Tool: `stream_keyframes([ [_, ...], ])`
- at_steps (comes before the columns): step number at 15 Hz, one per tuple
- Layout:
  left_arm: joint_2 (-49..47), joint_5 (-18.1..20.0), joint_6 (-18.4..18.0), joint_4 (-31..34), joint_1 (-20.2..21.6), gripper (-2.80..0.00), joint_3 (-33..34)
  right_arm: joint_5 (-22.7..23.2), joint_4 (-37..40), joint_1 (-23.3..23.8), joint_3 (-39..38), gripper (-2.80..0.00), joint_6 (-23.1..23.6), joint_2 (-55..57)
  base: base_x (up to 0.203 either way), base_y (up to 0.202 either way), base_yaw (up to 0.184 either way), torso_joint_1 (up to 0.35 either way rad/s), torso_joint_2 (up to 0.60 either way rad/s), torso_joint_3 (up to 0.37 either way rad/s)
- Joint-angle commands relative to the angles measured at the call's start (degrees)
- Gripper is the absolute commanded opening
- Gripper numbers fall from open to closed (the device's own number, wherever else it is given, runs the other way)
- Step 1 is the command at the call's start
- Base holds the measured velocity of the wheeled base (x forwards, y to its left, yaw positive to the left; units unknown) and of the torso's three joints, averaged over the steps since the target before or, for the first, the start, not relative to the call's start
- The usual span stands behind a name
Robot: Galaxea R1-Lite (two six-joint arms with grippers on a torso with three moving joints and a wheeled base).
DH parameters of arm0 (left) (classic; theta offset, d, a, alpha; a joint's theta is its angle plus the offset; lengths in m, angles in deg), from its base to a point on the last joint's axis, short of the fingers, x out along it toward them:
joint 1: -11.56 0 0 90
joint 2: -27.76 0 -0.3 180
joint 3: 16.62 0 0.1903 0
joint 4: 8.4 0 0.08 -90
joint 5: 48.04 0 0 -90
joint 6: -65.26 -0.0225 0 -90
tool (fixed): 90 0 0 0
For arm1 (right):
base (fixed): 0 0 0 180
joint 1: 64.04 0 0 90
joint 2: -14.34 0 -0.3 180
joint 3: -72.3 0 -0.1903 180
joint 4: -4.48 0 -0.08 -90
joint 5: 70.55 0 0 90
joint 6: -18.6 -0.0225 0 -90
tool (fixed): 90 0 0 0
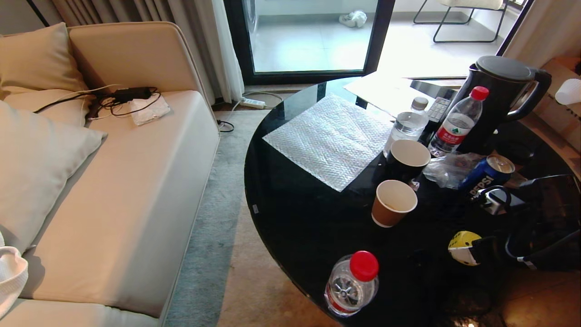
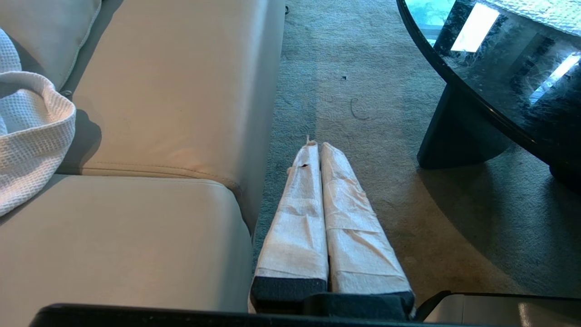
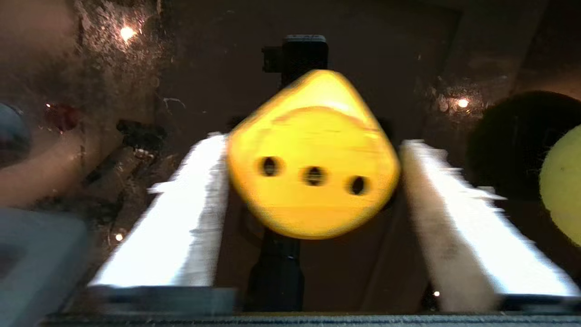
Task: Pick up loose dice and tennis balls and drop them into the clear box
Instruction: Pick up toys out of the box
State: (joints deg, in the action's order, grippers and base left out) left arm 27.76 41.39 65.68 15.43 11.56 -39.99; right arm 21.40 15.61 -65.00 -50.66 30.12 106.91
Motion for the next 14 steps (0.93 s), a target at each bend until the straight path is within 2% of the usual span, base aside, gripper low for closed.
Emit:
stream_keyframes([
  [1,0.00,-0.04,0.02,-0.02,0.00,-2.80,0.09,-0.02,-0.07,-0.09,-0.02,-2.80,0.52,-0.01,0.000,0.000,0.000,0.000,0.00,0.000],
  [6,0.00,-0.04,0.02,-0.02,0.00,-2.80,0.09,-0.19,-0.02,-0.09,-0.20,-2.80,0.78,-0.48,0.000,0.000,0.000,0.000,0.00,0.000],
  [14,0.00,-0.04,0.02,-0.02,0.00,-2.80,0.00,-0.28,1.44,0.00,-2.58,-2.80,0.78,-9.07,0.000,0.000,0.000,0.000,0.00,0.000],
])
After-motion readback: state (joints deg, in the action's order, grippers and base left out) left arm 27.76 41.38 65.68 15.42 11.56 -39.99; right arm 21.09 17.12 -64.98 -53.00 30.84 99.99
